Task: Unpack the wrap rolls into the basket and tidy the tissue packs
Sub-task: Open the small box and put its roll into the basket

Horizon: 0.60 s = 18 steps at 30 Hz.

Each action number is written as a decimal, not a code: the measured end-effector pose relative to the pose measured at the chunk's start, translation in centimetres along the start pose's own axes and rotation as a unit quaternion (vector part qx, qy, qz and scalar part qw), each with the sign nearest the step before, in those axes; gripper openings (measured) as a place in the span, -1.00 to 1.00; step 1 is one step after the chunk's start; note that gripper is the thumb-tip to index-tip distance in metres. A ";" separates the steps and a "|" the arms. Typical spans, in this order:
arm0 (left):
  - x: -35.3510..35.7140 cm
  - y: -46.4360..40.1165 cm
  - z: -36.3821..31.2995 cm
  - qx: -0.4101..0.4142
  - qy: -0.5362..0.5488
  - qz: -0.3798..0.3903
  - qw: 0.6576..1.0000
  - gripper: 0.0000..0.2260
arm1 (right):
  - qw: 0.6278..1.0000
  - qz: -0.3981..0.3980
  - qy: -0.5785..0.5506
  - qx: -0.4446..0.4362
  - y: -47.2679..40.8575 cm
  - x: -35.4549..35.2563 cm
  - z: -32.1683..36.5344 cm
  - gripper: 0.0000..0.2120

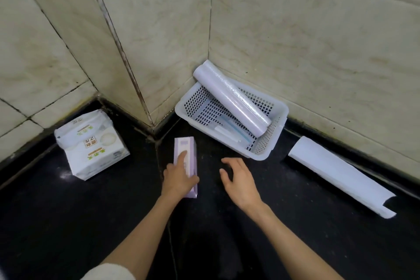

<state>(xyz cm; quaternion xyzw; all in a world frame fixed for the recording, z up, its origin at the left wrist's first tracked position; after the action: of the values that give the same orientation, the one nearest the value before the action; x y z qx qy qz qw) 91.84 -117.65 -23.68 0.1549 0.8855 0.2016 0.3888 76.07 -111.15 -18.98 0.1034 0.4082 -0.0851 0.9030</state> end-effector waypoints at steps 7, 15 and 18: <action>1.5 5.0 1.2 -0.024 0.348 0.146 0.926 -0.28 | 0.898 0.161 -0.315 0.263 2.9 2.4 -1.8 -0.53; 0.5 8.5 -2.8 0.092 0.337 0.235 0.907 -0.23 | 0.874 0.165 -0.434 0.145 4.0 -0.8 0.3 -0.66; -1.4 9.1 -4.3 0.146 0.312 0.177 0.922 -0.33 | 0.937 0.105 -0.316 0.107 4.3 -3.0 -0.1 -0.58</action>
<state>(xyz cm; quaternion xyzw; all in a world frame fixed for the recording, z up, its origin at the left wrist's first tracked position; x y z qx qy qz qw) 90.61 -111.37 -15.85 0.2932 0.9397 0.1741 0.0243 75.08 -106.78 -16.26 0.2098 0.0770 -0.0615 0.9728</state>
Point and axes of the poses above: each hand's wrist, its own y-axis away from the middle knuckle, its own x-axis out of the palm, z = x × y, the point moved 6 cm from there along -y, towards the middle knuckle, and after that the axes turned 5 degrees about y, right-handed, at the moved point
